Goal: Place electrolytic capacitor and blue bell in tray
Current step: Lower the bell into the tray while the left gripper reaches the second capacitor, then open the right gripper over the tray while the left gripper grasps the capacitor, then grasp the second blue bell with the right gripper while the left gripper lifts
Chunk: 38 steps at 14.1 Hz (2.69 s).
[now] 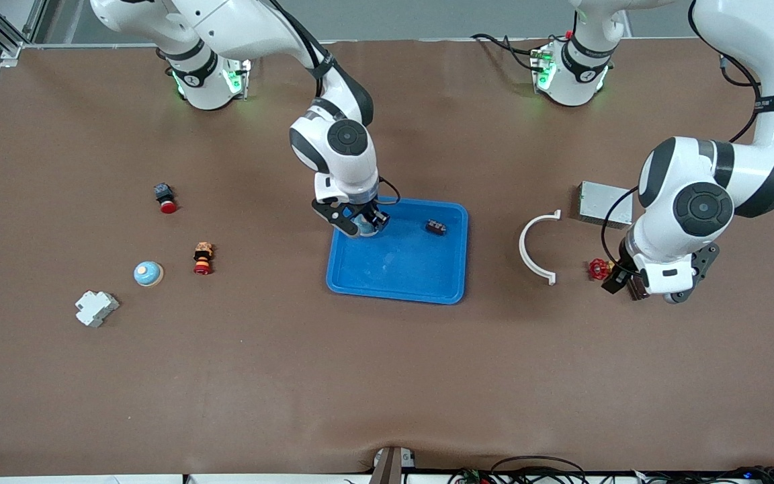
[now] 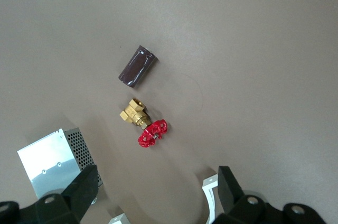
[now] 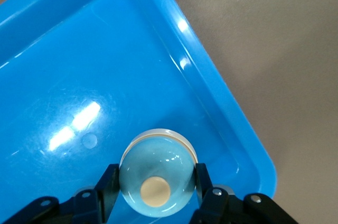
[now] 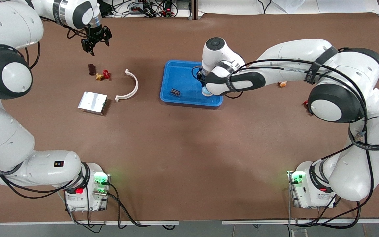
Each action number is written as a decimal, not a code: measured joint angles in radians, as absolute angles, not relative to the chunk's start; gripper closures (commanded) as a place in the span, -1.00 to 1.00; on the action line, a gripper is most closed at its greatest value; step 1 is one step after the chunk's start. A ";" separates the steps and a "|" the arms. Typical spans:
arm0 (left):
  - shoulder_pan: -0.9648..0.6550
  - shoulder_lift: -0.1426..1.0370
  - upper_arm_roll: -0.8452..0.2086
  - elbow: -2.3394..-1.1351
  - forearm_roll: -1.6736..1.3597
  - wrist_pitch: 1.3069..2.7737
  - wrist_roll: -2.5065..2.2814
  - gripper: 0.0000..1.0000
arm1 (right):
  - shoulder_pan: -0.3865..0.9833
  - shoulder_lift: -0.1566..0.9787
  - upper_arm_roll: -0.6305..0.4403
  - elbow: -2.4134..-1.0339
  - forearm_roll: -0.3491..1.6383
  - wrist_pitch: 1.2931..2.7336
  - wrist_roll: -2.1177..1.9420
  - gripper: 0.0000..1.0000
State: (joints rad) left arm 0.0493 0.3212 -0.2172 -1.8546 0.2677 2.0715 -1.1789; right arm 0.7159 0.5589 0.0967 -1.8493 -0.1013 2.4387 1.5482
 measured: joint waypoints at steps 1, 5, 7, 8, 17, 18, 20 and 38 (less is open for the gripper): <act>0.049 0.321 -0.218 -1.855 0.268 2.073 -1.179 -1.00 | 0.718 0.572 0.097 -1.841 -0.104 2.440 1.557 1.00; 0.049 0.321 -0.218 -1.853 0.268 2.079 -1.175 -0.89 | 0.732 0.602 0.096 -1.817 -0.106 2.445 1.578 1.00; 0.050 0.318 -0.218 -1.850 0.268 2.079 -1.152 -0.90 | 0.738 0.610 0.096 -1.815 -0.106 2.463 1.587 1.00; 0.054 0.316 -0.217 -1.849 0.268 2.079 -1.137 -0.89 | 0.741 0.613 0.096 -1.815 -0.106 2.467 1.594 1.00; 0.080 0.304 -0.217 -1.873 0.268 2.076 -1.100 -0.82 | 0.749 0.626 0.096 -1.814 -0.107 2.481 1.605 1.00; 0.084 0.304 -0.217 -1.877 0.268 2.076 -1.100 -0.80 | 0.750 0.626 0.096 -1.814 -0.107 2.481 1.605 -0.10; 0.092 0.310 -0.217 -1.887 0.268 2.081 -1.100 -0.80 | 0.750 0.627 0.095 -1.814 -0.107 2.481 1.616 -1.00; 0.282 0.520 -0.214 -2.018 0.537 2.531 -0.962 0.03 | 0.412 0.444 0.064 -1.732 -0.204 2.128 0.894 -1.00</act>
